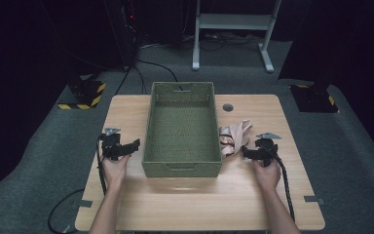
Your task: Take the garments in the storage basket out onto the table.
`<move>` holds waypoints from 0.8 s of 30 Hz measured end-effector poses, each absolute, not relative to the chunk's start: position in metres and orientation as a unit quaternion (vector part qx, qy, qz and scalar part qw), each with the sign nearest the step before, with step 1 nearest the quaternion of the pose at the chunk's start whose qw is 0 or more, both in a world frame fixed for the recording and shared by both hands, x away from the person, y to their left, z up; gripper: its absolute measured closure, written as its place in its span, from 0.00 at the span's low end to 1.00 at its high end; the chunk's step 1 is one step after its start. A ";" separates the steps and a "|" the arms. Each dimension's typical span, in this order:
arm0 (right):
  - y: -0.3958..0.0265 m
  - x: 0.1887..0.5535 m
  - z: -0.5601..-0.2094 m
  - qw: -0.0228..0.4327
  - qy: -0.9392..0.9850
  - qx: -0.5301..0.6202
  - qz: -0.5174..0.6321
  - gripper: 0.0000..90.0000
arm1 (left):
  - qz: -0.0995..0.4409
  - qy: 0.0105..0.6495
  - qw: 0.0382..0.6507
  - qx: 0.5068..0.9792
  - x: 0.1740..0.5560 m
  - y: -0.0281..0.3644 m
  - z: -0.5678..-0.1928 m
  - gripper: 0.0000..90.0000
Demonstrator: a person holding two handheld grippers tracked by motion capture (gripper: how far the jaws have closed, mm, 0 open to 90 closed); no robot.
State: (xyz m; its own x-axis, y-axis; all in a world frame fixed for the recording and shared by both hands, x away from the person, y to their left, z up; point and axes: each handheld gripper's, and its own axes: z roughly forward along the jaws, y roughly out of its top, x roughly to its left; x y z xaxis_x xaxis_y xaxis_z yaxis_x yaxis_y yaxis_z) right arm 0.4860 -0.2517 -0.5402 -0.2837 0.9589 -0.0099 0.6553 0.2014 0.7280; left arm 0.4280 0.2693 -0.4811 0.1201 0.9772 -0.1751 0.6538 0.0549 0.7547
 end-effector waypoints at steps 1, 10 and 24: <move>-0.252 0.486 -0.540 0.241 0.737 0.548 0.315 0.12 | 0.218 0.627 0.363 0.654 0.429 0.268 -0.484 0.15; -0.252 0.486 -0.540 0.241 0.737 0.548 0.315 0.12 | 0.209 0.633 0.339 0.664 0.437 0.264 -0.501 0.15; -0.252 0.486 -0.540 0.241 0.736 0.548 0.315 0.12 | 0.208 0.634 0.297 0.683 0.449 0.255 -0.524 0.14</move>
